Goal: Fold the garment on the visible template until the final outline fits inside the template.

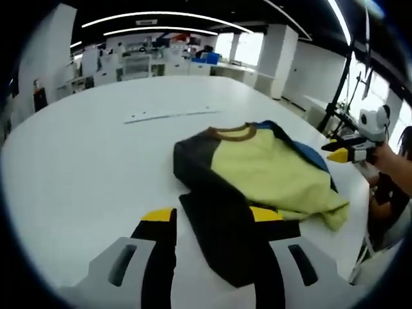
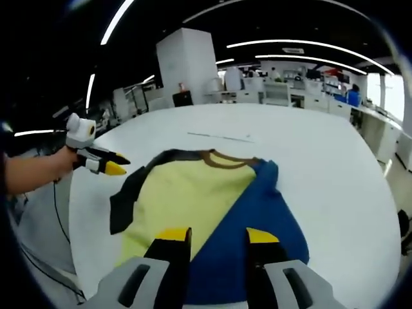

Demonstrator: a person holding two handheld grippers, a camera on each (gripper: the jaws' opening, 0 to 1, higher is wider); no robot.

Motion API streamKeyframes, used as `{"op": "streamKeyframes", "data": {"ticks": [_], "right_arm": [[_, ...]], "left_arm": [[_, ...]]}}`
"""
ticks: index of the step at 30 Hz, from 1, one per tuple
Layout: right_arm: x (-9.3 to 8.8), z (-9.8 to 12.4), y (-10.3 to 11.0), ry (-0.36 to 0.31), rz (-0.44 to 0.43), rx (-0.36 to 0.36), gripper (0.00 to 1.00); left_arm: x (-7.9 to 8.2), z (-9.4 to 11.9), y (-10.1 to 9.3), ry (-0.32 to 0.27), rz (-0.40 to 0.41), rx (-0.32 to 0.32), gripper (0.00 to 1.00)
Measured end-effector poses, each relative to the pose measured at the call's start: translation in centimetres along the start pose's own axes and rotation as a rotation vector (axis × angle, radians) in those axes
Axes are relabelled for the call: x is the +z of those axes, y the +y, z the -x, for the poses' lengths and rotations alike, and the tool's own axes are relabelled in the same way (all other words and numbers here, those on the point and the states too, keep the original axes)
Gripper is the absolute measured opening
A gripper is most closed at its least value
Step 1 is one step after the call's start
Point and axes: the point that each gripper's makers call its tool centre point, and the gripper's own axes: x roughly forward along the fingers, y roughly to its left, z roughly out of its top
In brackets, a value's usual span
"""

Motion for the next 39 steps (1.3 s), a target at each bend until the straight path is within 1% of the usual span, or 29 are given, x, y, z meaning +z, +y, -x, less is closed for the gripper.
{"op": "streamKeyframes", "data": {"ticks": [4, 9, 13, 15, 21, 26, 29, 33, 37, 39], "right_arm": [[-1.2, -0.1, 0.8, 0.022, 0.01, 0.015, 0.26], [-2.5, -0.4, 1.0, 0.048, 0.015, 0.018, 0.23], [-3.1, -0.5, 1.2, 0.061, 0.017, 0.021, 0.19], [-3.3, -0.5, 1.3, 0.07, 0.027, 0.021, 0.14], [-3.6, -0.6, 1.3, 0.082, 0.032, 0.023, 0.09], [-3.9, -0.8, 1.5, 0.092, 0.044, 0.027, 0.0], [-4.2, -0.8, 1.5, 0.105, 0.048, 0.026, 0.0], [-4.3, -0.9, 1.4, 0.103, 0.047, 0.026, 0.0], [-4.4, -0.8, 1.4, 0.104, 0.045, 0.026, 0.0], [-4.3, -0.7, 1.4, 0.1, 0.047, 0.027, 0.0]], "left_arm": [[-0.4, -0.2, 0.2, 0.01, 0.008, 0.002, 0.4], [-1.0, -0.6, 0.2, 0.03, 0.007, -0.001, 0.38], [-1.7, -1.0, 0.5, 0.05, 0.007, 0.0, 0.36], [-2.3, -0.9, 0.7, 0.067, 0.007, 0.01, 0.34], [-3.0, -1.0, 0.9, 0.08, 0.021, 0.004, 0.29], [-3.2, -1.1, 0.7, 0.083, 0.023, -0.004, 0.21], [-3.5, -1.1, 0.6, 0.092, 0.025, -0.008, 0.17], [-3.6, -1.2, 0.4, 0.092, 0.036, -0.019, 0.11], [-3.8, -1.3, 0.4, 0.098, 0.034, -0.025, 0.0], [-3.8, -1.3, 0.4, 0.097, 0.036, -0.025, 0.0]]}}
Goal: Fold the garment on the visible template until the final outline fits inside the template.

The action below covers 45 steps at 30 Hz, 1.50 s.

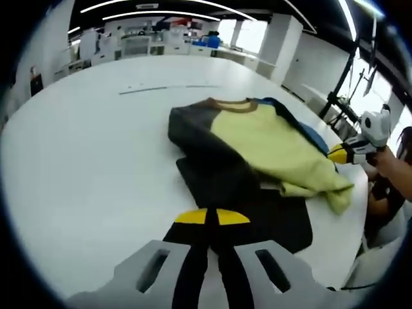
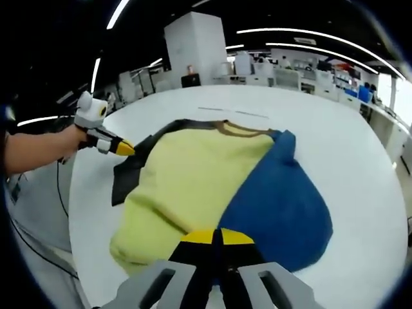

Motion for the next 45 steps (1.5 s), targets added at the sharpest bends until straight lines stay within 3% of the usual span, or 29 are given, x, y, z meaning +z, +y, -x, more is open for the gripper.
{"op": "streamKeyframes", "data": {"ticks": [20, 32, 45], "right_arm": [[1.4, 2.1, -2.9, -0.057, -0.033, -0.042, 0.0], [2.3, 3.2, -6.2, -0.072, -0.044, -0.1, 0.0], [2.9, 4.7, -11.2, -0.06, -0.055, -0.186, 0.0]], "left_arm": [[0.4, 0.5, 0.9, -0.012, -0.007, 0.034, 0.0], [0.4, 0.9, 2.8, -0.015, 0.005, 0.066, 0.0], [0.5, 2.0, 5.8, -0.026, 0.032, 0.116, 0.0]]}}
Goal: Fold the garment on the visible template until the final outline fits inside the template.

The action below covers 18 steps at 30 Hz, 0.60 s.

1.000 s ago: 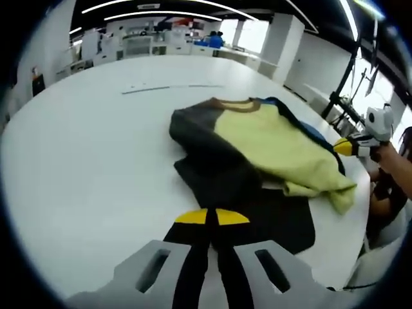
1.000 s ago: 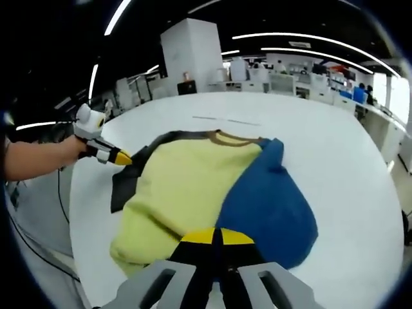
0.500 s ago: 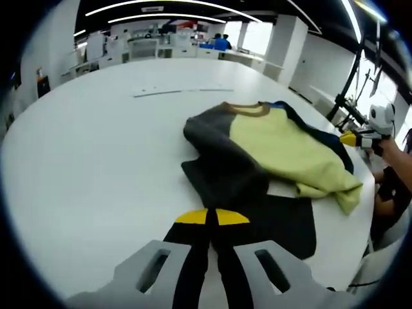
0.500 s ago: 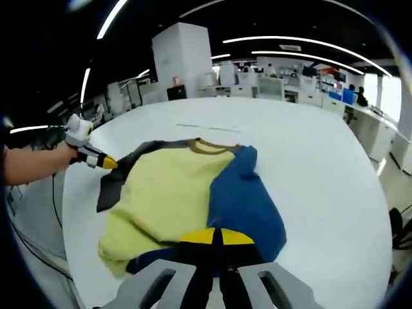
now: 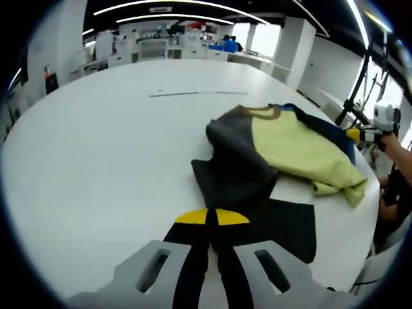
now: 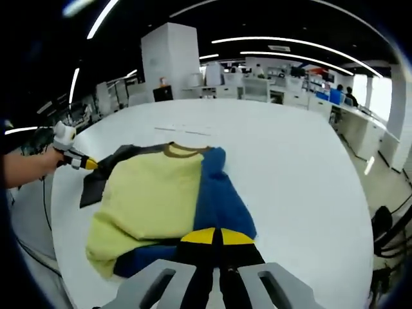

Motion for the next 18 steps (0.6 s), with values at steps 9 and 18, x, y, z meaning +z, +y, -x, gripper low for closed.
{"op": "streamKeyframes", "data": {"ticks": [9, 18], "right_arm": [[-0.2, 0.3, -3.0, 0.028, 0.006, -0.049, 0.0], [-0.3, 0.6, -5.7, 0.061, 0.016, -0.093, 0.0]], "left_arm": [[0.3, 0.5, 1.8, -0.004, 0.014, 0.035, 0.0], [0.8, 0.8, 3.3, 0.001, 0.012, 0.065, 0.0]]}}
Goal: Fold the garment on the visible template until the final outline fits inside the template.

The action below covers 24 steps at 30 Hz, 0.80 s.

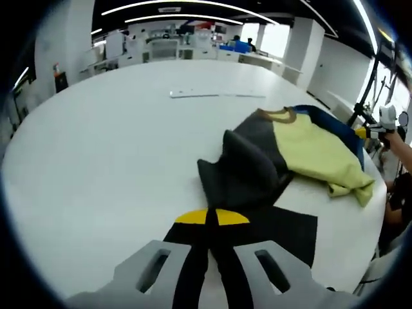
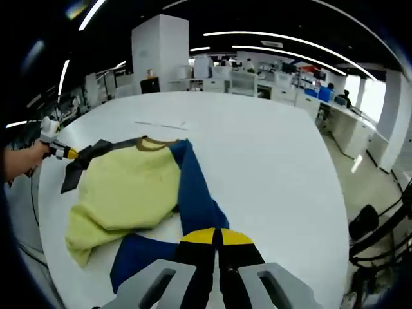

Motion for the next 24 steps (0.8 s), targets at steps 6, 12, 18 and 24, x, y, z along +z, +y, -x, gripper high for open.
{"op": "streamKeyframes", "data": {"ticks": [6, 12, 18, 24], "right_arm": [[-0.5, 0.3, -1.5, 0.023, 0.008, -0.022, 0.0], [-1.5, 0.5, -2.8, 0.055, 0.006, -0.042, 0.0], [-2.1, 0.6, -3.7, 0.081, 0.016, -0.058, 0.0], [-2.3, 0.4, -3.8, 0.099, 0.033, -0.063, 0.0]], "left_arm": [[0.5, 0.3, 0.7, 0.005, -0.008, 0.027, 0.0], [0.8, 0.5, 1.6, 0.015, -0.011, 0.051, 0.0], [1.2, 0.3, 2.4, 0.018, -0.005, 0.064, 0.0], [1.9, 0.3, 2.9, 0.019, -0.012, 0.073, 0.0]]}}
